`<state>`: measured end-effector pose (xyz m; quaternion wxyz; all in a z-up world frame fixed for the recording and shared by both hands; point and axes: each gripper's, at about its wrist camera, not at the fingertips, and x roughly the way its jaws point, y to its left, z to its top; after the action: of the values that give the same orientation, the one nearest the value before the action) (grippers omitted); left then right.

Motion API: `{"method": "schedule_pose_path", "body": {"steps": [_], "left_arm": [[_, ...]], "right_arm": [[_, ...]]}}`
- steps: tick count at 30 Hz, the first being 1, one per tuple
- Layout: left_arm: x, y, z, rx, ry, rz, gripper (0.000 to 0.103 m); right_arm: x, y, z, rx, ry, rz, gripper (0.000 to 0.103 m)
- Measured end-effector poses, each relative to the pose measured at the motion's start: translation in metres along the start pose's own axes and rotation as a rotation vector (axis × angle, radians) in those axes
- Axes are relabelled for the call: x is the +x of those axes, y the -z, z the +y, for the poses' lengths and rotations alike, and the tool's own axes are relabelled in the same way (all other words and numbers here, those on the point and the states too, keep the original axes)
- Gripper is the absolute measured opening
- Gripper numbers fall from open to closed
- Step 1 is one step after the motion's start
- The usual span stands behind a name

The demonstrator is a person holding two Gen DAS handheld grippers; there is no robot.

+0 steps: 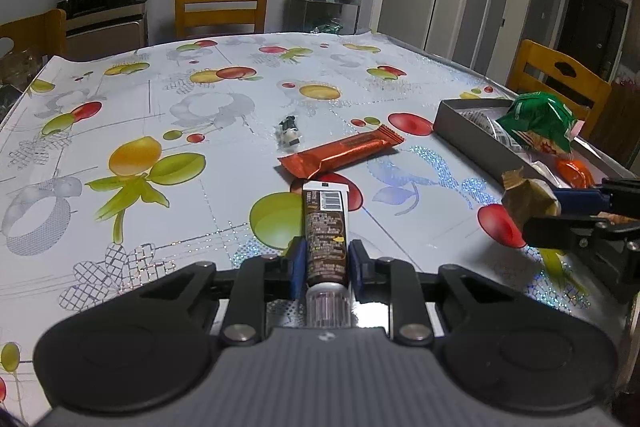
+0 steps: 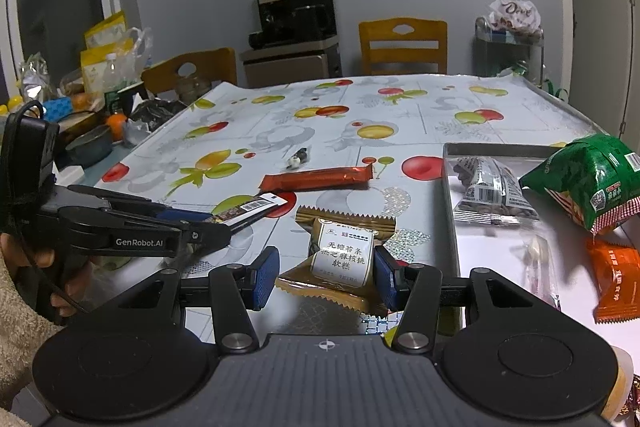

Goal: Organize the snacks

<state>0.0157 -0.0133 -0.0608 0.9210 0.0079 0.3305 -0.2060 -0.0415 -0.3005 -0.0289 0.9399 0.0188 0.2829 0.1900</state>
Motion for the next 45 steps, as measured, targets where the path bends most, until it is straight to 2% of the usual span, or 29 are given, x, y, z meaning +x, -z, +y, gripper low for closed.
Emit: {"method": "schedule_pose_path", "body": {"steps": [5, 12, 22, 35, 45], "left_arm": [[-0.013, -0.003, -0.002, -0.003, 0.038, -0.051, 0.020], [-0.028, -0.008, -0.006, 0.008, 0.049, -0.110, 0.019], [-0.050, -0.019, -0.016, 0.033, 0.090, -0.183, 0.020], [-0.060, -0.040, -0.054, 0.087, 0.157, -0.225, 0.020], [-0.050, -0.055, -0.100, 0.145, 0.263, -0.209, 0.020]], "right_arm": [[0.001, 0.000, 0.001, -0.001, -0.003, -0.003, 0.051], [0.002, -0.001, 0.000, -0.002, -0.005, -0.005, 0.051], [-0.010, -0.007, 0.000, -0.016, 0.008, -0.049, 0.051], [-0.038, -0.012, -0.022, 0.010, 0.034, -0.113, 0.051], [-0.070, -0.005, -0.066, 0.068, 0.128, -0.148, 0.051]]}}
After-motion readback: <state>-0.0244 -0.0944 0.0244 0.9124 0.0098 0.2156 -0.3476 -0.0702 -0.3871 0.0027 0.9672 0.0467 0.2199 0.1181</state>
